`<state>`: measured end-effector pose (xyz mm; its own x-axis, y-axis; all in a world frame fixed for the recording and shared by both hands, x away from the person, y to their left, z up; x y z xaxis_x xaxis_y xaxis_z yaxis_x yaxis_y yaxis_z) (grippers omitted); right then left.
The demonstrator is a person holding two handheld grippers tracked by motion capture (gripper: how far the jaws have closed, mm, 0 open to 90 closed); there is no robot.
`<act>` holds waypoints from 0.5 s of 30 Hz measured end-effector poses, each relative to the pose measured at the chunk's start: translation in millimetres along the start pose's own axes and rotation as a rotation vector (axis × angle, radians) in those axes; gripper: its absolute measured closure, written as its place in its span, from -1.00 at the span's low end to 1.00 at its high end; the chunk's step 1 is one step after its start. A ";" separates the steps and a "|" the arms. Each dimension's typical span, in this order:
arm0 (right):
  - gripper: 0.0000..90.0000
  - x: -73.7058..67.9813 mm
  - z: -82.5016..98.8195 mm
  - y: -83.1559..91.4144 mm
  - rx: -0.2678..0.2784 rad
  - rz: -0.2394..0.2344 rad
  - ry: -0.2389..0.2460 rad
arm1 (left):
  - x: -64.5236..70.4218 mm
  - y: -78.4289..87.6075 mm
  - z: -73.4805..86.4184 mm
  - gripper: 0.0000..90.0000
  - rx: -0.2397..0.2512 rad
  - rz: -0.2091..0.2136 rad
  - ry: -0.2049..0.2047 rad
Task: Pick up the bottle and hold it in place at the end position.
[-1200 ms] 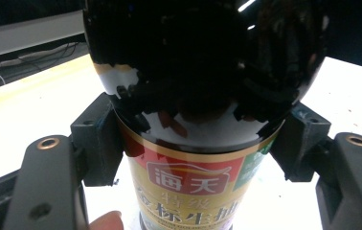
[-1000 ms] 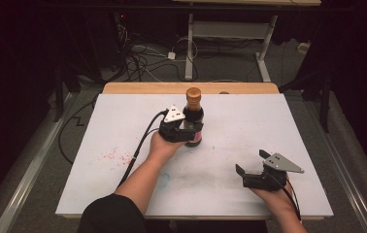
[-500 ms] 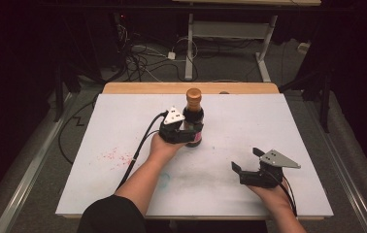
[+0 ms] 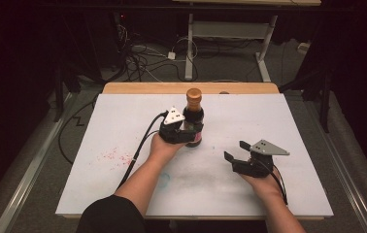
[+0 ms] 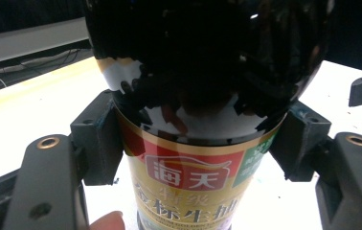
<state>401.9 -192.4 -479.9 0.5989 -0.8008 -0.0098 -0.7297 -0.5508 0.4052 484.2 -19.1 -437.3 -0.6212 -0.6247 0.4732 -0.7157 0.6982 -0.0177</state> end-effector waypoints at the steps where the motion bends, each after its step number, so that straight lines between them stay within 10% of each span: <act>1: -0.28 -0.4 -1.4 -1.1 -0.001 -0.004 -0.001 | 0.0 0.1 0.0 -0.36 0.000 0.000 0.001; 15: 0.58 -3.9 -28.6 -11.7 0.034 -0.044 -0.005 | 0.1 0.0 0.0 -0.36 -0.002 -0.003 0.001</act>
<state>417.6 -176.1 -458.4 0.6287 -0.7770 -0.0317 -0.7137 -0.5927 0.3733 484.1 -19.2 -437.2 -0.6189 -0.6263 0.4741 -0.7169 0.6970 -0.0149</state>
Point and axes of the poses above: each handheld gripper's, and its own axes: y roughly backward along the jaws, z roughly out of its underside, x roughly to its right, the point moved 6 cm from there along -y, roughly forward along the jaws
